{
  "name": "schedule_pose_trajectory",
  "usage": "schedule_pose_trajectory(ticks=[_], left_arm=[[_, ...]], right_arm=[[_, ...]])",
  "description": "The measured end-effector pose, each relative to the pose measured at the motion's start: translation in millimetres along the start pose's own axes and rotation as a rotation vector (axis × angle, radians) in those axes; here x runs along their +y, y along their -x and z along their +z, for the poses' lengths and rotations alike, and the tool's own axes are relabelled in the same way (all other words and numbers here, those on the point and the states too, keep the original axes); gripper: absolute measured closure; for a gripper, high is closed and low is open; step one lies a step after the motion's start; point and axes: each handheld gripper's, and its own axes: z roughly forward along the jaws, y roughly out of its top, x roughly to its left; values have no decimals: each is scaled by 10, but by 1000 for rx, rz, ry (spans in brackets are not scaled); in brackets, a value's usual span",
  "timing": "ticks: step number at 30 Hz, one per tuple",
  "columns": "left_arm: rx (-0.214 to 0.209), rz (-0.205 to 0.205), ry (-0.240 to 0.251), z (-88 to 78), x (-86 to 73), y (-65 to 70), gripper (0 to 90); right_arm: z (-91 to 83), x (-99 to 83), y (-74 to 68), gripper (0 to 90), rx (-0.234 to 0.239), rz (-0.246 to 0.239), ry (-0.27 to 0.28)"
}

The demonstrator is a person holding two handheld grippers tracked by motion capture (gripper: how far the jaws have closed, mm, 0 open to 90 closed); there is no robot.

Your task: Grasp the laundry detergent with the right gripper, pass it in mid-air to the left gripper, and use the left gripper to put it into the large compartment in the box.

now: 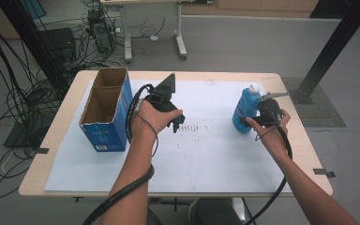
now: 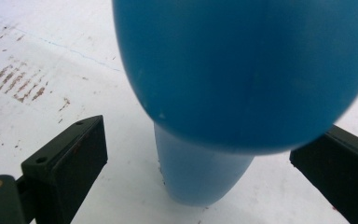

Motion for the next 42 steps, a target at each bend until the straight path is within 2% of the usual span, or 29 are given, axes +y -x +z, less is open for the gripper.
schedule_pose_trajectory(ticks=[6, 10, 15, 21, 33, 42], left_arm=[[0, 2, 0, 3, 5, 4, 70], [1, 3, 4, -11, 7, 5, 70], [5, 5, 5, -23, 7, 11, 70], [5, 6, 7, -25, 10, 16, 70], [9, 9, 10, -49, 29, 25, 70], [10, 8, 11, -50, 29, 19, 70]], right_arm=[[46, -40, -18, 38, -8, -1, 16], [93, -90, -31, 33, -14, 17, 44], [115, -99, -32, 33, -30, 10, 73], [150, -105, -15, 33, -35, 13, 71], [175, -81, -44, 33, -35, -19, 79], [184, -73, -43, 32, -33, -18, 89]])
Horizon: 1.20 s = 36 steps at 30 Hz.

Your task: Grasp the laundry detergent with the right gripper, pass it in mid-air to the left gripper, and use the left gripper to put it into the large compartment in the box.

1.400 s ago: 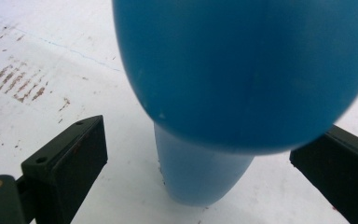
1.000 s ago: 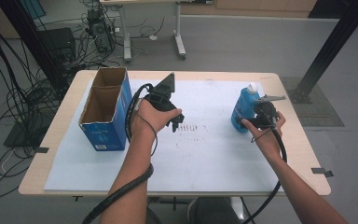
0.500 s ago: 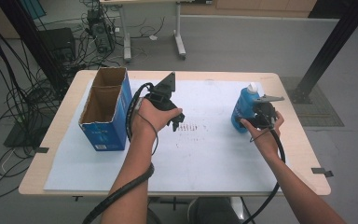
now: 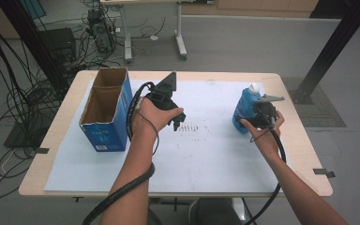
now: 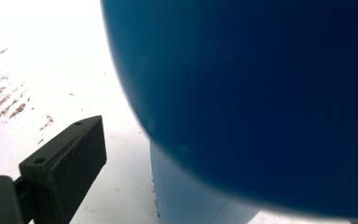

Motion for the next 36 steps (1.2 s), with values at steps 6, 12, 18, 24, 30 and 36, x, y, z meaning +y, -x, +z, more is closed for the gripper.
schedule_pose_trajectory(ticks=[6, 12, 18, 24, 30, 36], left_arm=[[0, 3, 2, 0, 3, 9, 70], [0, 4, 3, -8, 3, 5, 70], [-1, 4, 6, -14, 4, 10, 70], [2, 7, 7, -20, 6, 21, 70], [4, 10, 5, -29, 10, 29, 70], [4, 9, 10, -34, 14, 31, 69]], right_arm=[[3, 5, -9, 31, 0, -1, 2], [3, 11, -14, 31, -2, -1, 7], [4, 13, -15, 30, -4, -3, 10], [2, 14, -14, 30, -6, -4, 13], [-1, 16, -13, 30, -8, 0, 17], [5, 18, -17, 30, -9, 0, 18]])
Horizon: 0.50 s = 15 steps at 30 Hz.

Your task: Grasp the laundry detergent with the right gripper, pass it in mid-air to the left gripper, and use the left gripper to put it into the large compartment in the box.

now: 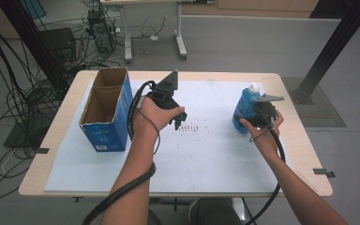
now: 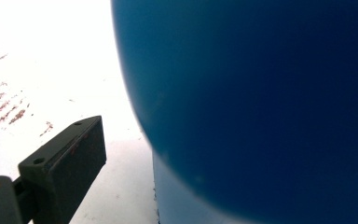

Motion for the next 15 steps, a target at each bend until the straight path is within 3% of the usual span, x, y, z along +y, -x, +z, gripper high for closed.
schedule_pose_trajectory(ticks=[15], left_arm=[[-1, 1, -4, 21, 0, 0, 69]], right_arm=[[7, 3, -4, 23, -3, 1, 1]])
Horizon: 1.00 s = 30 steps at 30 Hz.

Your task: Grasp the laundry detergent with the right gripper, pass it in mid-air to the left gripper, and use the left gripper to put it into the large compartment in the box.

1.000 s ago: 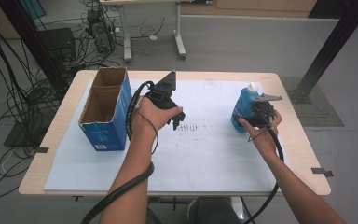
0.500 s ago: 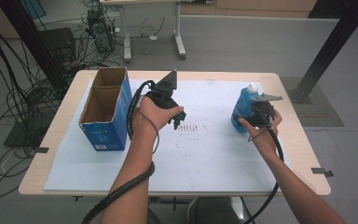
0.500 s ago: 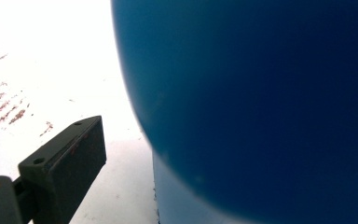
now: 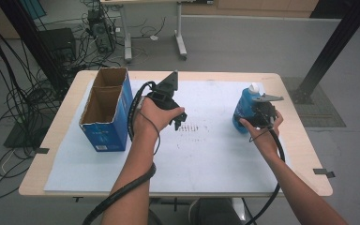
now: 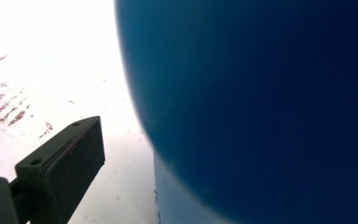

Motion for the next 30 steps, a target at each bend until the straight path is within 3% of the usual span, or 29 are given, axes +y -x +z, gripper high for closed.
schedule_pose_trajectory(ticks=[30], left_arm=[[0, 3, 19, -38, -4, -8, 70]], right_arm=[[-12, 6, 0, 27, -9, -3, 18]])
